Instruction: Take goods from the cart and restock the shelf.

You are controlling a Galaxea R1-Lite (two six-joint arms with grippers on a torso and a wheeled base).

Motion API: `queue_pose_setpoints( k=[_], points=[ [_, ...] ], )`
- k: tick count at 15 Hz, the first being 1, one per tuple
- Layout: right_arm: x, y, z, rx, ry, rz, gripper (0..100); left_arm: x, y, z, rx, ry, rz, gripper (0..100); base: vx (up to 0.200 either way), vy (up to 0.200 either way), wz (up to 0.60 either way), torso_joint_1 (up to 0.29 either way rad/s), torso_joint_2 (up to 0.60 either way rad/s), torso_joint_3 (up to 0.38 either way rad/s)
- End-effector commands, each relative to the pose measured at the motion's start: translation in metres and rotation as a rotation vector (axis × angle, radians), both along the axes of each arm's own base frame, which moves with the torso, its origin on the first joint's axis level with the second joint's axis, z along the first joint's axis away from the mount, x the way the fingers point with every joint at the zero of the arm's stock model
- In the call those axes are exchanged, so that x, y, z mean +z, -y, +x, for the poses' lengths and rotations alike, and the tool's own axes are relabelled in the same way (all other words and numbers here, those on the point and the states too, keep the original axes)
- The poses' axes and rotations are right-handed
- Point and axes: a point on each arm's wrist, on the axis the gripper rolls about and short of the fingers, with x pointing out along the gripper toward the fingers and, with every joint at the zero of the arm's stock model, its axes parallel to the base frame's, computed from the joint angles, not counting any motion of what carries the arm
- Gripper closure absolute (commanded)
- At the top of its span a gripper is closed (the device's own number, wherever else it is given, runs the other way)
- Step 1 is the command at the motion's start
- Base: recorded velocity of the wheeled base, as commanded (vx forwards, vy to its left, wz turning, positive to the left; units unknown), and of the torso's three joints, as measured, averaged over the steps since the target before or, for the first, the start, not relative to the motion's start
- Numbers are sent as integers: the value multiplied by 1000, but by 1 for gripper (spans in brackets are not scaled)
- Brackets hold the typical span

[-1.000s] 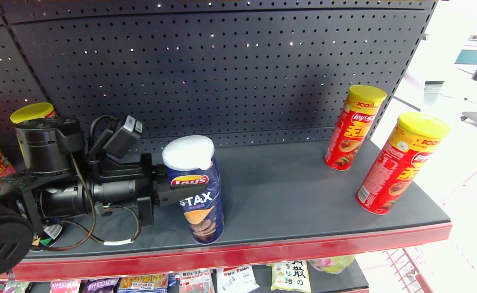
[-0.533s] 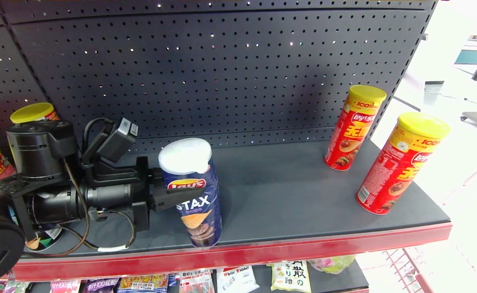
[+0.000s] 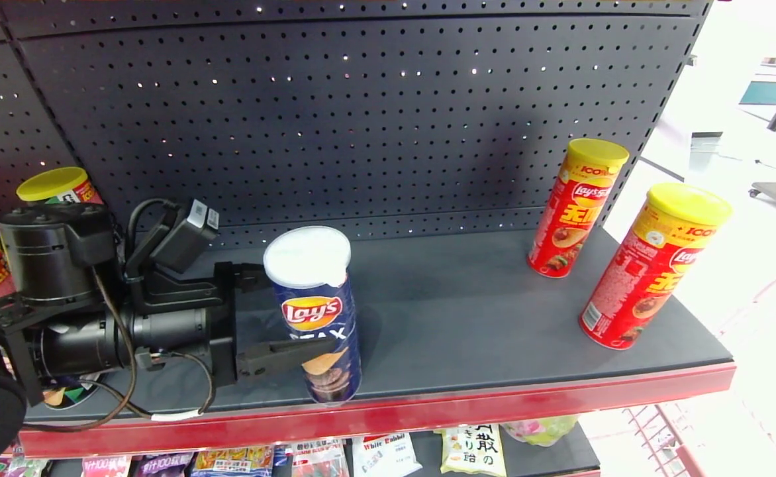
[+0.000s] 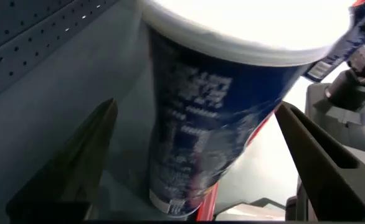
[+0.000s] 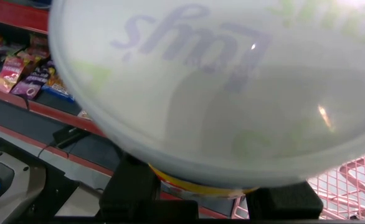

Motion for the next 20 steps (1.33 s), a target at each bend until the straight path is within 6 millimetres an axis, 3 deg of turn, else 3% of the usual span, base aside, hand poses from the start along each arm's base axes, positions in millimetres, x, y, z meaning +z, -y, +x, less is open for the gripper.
queue_pose_setpoints(
  k=[1, 2, 4, 5, 6, 7, 8, 10, 13, 16, 20],
  points=[
    [7, 0, 1, 8, -3, 0, 100, 5, -6, -14, 57, 22, 1, 0, 0, 0, 0, 0, 0, 0],
    [12, -1, 2, 11, -9, -2, 100, 6, -8, -18, 73, 26, 0, 0, 0, 0, 0, 0, 0, 0],
    [42, -5, 17, 29, -66, -15, 100, 14, -21, -37, 115, 55, -23, 0, 0, 0, 0, 0, 0, 0],
    [45, -5, 18, 31, -70, -16, 100, 15, -22, -39, 119, 57, -25, 0, 0, 0, 0, 0, 0, 0],
    [73, -10, 37, 38, -94, -25, 100, 18, -32, -57, 175, 81, -30, 0, 0, 0, 0, 0, 0, 0],
    [76, -11, 39, 39, -97, -25, 100, 18, -33, -59, 183, 83, -30, 0, 0, 0, 0, 0, 0, 0],
    [108, -20, 67, 115, -109, -24, 100, 17, -42, -81, 280, 93, -16, 0, 0, 0, 0, 0, 0, 0],
    [131, -35, 96, 224, -153, -38, 100, 12, -51, -110, 319, 64, 4, 0, 0, 0, 0, 0, 0, 0],
    [153, -68, 130, 386, -176, -98, 100, 9, -62, -148, 323, 9, 31, 0, 0, 0, 0, 0, 0, 0],
    [171, -106, 171, 460, -203, -124, 100, 4, -69, -170, 335, 21, 28, 0, 0, 0, 0, 0, 0, 0],
    [160, -154, 230, 482, -116, -98, 100, 8, -72, -176, 409, 24, 14, 0, 0, 0, 0, 0, 0, 0]
  ],
)
